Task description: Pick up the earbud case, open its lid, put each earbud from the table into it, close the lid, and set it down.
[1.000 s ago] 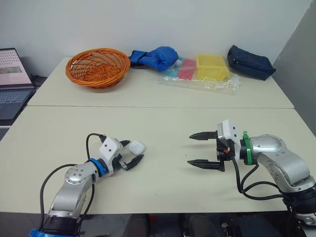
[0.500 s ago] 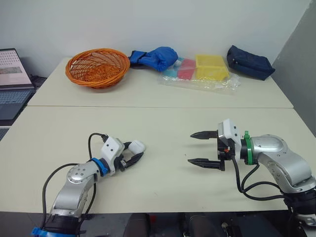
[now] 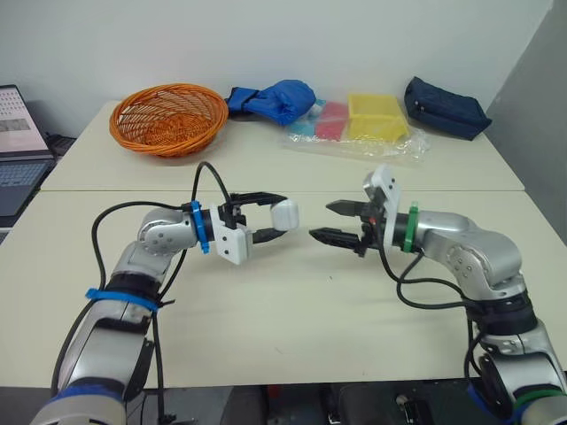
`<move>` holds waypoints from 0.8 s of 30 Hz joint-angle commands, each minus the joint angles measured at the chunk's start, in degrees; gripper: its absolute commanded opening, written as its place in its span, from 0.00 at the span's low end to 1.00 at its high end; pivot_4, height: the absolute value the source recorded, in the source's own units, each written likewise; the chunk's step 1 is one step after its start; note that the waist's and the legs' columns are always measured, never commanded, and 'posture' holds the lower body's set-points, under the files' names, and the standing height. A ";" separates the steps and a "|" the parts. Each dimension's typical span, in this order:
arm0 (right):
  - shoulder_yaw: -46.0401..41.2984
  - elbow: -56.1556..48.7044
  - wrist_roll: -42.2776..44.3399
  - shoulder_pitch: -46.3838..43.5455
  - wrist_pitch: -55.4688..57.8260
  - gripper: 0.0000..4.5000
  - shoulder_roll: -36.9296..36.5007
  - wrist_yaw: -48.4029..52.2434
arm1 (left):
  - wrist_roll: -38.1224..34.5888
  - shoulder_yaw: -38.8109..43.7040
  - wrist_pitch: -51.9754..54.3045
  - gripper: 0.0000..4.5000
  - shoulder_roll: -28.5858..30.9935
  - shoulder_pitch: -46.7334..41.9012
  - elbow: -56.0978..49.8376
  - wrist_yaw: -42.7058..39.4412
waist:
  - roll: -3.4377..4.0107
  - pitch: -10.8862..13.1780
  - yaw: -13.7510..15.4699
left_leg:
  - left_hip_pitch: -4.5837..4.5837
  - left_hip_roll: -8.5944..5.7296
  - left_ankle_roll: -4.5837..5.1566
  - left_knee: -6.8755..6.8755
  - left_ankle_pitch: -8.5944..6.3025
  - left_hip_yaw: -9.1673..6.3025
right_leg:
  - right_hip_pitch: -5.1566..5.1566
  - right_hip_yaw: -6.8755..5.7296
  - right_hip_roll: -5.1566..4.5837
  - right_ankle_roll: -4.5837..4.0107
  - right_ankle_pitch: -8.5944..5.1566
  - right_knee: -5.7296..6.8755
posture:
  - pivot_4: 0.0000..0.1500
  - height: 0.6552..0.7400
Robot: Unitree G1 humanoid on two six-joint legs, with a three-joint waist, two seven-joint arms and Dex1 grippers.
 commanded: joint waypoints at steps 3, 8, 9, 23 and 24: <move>-0.67 -2.39 2.76 -1.40 3.51 1.00 1.16 -0.71 | 3.47 -0.92 -7.98 0.62 -0.64 -4.77 4.72 5.47 | 0.00 0.00 -0.02 | 0.01 0.00 0.01 -0.01 -0.01 -0.02 | 0.04 -0.05 0.00 0.01 -0.01 -0.01 | 1.00 1.00; -2.77 -1.31 5.34 -2.63 7.39 1.00 6.13 -5.02 | 6.85 -1.66 -10.55 0.62 -1.54 -7.05 5.83 9.63 | 0.00 0.00 -0.10 | 0.03 0.02 0.01 0.03 -0.01 -0.02 | 0.04 -0.08 0.00 0.01 0.00 0.05 | 1.00 1.00; -2.98 -1.26 5.50 -2.80 7.56 1.00 6.50 -5.33 | 7.38 -1.85 -10.42 0.62 -1.65 -7.26 6.02 10.25 | 0.00 0.00 -0.08 | 0.03 0.02 0.01 0.02 0.00 -0.05 | 0.04 -0.08 0.00 0.02 -0.01 0.06 | 1.00 1.00; -5.03 0.67 7.71 -4.17 10.45 0.78 8.45 -7.80 | 11.25 -4.53 -11.13 0.62 -0.74 -7.59 5.91 16.75 | 0.00 0.00 -0.09 | 0.07 0.03 0.01 0.07 0.00 -0.05 | 0.09 -0.12 0.03 0.28 -0.14 0.08 | 1.00 1.00; -4.90 0.81 7.51 -4.14 10.14 0.70 8.44 -7.84 | 11.39 -4.64 -11.08 0.62 -0.68 -7.60 5.97 17.03 | 0.00 0.00 -0.09 | 0.07 0.03 0.01 0.07 0.00 -0.04 | 0.09 -0.12 0.02 0.29 -0.14 0.08 | 1.00 1.00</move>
